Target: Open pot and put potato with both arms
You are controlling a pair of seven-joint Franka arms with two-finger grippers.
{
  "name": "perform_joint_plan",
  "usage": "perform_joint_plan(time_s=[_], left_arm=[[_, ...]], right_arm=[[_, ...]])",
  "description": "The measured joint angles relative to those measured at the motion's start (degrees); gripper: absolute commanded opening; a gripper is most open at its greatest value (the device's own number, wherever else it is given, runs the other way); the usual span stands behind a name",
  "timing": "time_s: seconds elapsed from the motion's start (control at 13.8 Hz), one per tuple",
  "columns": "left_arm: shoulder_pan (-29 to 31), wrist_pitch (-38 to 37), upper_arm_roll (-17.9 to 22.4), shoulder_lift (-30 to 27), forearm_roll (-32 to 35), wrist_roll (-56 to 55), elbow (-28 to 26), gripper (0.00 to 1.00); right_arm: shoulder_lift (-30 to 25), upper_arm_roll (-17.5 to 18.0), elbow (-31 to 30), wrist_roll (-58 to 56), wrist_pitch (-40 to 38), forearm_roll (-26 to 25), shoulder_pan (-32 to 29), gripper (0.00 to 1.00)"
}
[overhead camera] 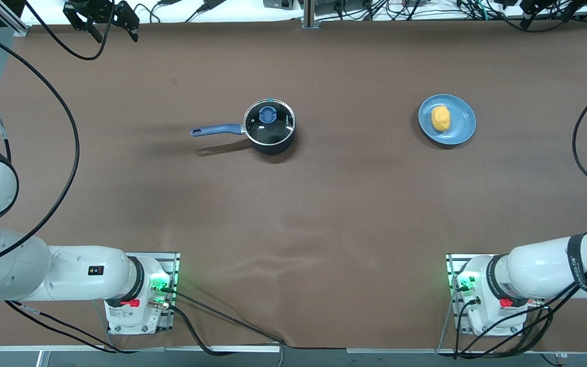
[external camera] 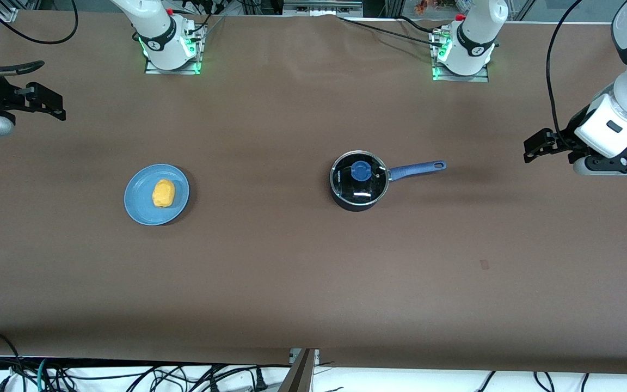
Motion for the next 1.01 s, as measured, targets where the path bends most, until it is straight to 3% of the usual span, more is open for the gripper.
perform_joint_plan(time_s=[1.01], left_arm=[[0.55, -0.52, 0.42, -0.5, 0.0, 0.35, 0.88, 1.0]], right_arm=[[0.03, 0.0, 0.02, 0.0, 0.0, 0.0, 0.0, 0.99]])
